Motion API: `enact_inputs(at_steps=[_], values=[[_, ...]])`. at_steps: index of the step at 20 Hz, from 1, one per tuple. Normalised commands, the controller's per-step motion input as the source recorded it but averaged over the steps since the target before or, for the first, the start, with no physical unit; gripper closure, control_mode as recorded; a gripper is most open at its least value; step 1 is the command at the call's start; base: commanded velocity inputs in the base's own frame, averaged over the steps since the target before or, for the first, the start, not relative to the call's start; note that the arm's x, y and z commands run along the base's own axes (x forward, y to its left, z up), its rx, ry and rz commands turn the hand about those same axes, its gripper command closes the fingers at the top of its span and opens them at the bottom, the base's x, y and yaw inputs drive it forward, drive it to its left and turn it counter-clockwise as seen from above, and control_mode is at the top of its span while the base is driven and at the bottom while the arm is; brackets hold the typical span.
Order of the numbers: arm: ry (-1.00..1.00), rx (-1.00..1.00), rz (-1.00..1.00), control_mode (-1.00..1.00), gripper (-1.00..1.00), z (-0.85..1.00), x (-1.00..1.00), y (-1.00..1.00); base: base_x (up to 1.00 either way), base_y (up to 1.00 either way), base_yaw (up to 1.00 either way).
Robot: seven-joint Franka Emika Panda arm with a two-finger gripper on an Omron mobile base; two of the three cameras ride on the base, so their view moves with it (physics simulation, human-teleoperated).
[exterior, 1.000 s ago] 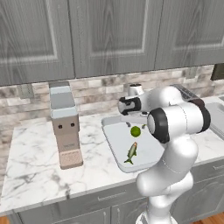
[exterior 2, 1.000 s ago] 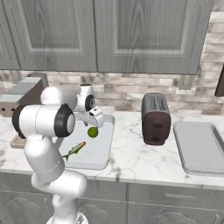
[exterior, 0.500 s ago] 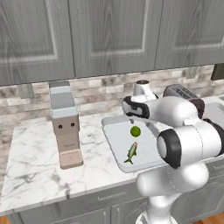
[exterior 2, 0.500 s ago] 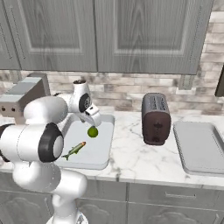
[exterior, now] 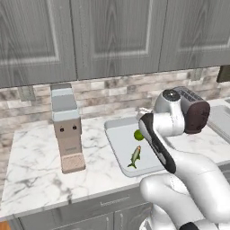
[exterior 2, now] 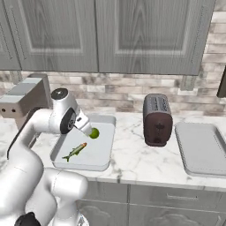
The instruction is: Place one lime and one fish in each tupperware on the nearby counter, to pack two identical lunches.
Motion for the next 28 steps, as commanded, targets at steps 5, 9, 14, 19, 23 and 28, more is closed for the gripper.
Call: enact_inputs(at_steps=[5,9,14,19,23,28], values=[[-0.08,0.17,-0.12,-1.00,-1.00,1.00,-1.00,-0.01,0.00,0.00,0.00],[0.02,0.18,-0.10,-1.00,-1.00,1.00,-0.92,0.00,0.00,0.00,0.00],[0.07,0.07,-0.03,-1.00,-1.00,1.00,-0.60,0.00,0.00,0.00,0.00],[0.04,-0.05,0.20,-1.00,-1.00,0.84,0.28,0.11,0.00,0.00,0.00],[0.08,0.01,0.45,-1.00,-1.00,0.00,0.00,0.05,0.00,0.00,0.00],[0.04,0.00,0.03,1.00,-1.00,-0.06,-0.08,0.10,-0.52,0.19,0.21]])
